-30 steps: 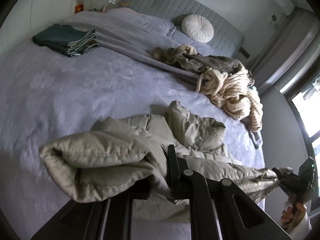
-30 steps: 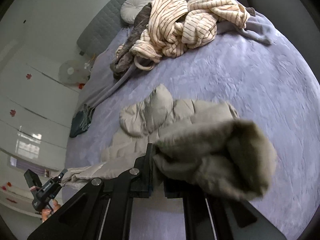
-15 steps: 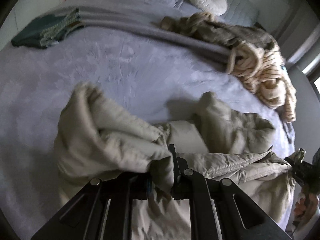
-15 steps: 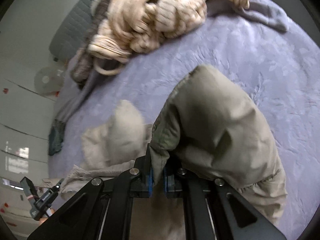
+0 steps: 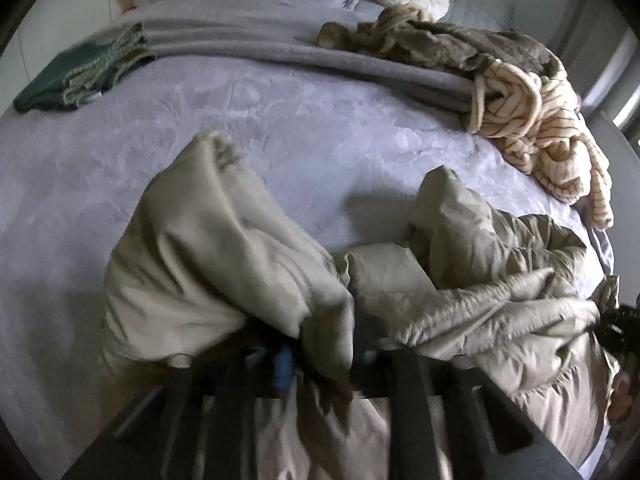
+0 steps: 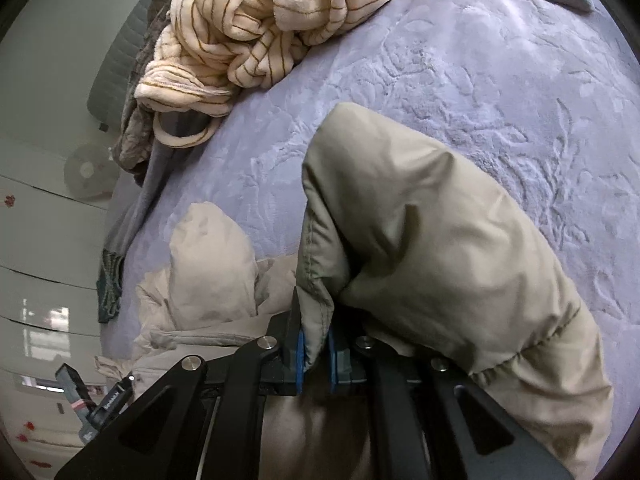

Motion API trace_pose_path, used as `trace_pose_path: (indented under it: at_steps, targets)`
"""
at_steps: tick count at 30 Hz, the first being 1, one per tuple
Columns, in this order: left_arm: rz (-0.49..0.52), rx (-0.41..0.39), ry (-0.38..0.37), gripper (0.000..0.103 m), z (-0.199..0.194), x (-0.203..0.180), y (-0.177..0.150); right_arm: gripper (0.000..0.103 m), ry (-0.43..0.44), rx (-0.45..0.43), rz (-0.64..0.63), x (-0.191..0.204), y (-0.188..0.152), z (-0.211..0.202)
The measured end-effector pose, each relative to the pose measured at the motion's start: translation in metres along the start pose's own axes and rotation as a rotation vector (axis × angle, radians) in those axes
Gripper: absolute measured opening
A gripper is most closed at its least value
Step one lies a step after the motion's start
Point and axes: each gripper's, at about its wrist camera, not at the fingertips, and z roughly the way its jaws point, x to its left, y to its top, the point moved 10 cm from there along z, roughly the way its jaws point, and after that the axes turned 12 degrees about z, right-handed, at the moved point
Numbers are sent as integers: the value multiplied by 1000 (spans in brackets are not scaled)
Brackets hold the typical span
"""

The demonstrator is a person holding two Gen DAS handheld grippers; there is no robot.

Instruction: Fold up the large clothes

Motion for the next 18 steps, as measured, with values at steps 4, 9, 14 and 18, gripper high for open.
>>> trace_pose_path:
  at_steps: [4, 9, 14, 18]
  targets:
    - [21, -86, 65, 87, -35, 5, 4, 51, 34, -5, -2, 7, -1, -16]
    - [41, -113, 22, 74, -63, -8, 0, 62, 37, -57, -80, 23, -14, -47]
    - [99, -88, -162, 36, -65, -63, -21, 12, 17, -32, -257, 43, -62, -46]
    - [167, -74, -191, 36, -45, -112, -39, 12, 16, 40, -378, 52, -107, -14]
